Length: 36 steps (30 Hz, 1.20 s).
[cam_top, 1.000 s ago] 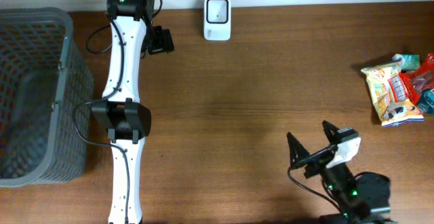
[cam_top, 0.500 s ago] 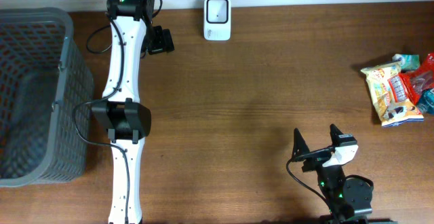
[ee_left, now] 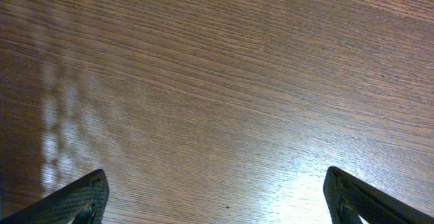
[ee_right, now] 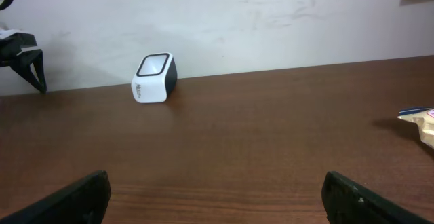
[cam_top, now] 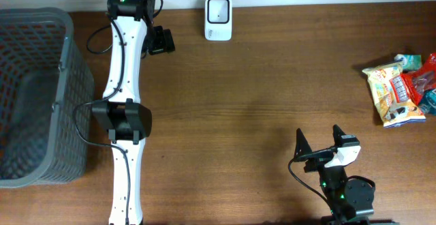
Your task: Scan the item barcode
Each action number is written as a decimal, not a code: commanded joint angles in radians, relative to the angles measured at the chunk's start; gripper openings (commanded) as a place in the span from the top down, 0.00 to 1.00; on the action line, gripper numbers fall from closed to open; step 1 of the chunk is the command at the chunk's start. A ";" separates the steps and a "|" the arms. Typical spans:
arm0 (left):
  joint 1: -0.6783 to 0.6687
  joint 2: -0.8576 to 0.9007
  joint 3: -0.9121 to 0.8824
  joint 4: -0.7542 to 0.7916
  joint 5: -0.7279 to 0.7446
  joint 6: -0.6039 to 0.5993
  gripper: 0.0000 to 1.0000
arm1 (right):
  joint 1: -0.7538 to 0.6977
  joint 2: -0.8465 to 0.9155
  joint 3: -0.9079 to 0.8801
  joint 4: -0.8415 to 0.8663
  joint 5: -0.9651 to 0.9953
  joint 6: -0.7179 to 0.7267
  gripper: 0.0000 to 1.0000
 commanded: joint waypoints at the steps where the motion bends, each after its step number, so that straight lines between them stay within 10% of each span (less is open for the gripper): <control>1: 0.001 -0.023 0.002 -0.002 0.003 -0.010 0.01 | 0.007 -0.008 -0.008 -0.003 0.012 0.000 0.02; 23: -0.018 -0.041 0.002 -0.027 0.003 -0.009 0.01 | 0.007 -0.008 -0.008 -0.003 0.012 0.000 0.02; 30: -0.045 -0.267 -0.009 -0.027 -0.059 -0.008 0.01 | 0.007 -0.008 -0.008 -0.003 0.012 0.000 0.02; 36: -0.094 -0.618 -0.422 0.134 -0.192 0.021 0.01 | 0.007 -0.008 -0.008 -0.003 0.012 0.000 0.02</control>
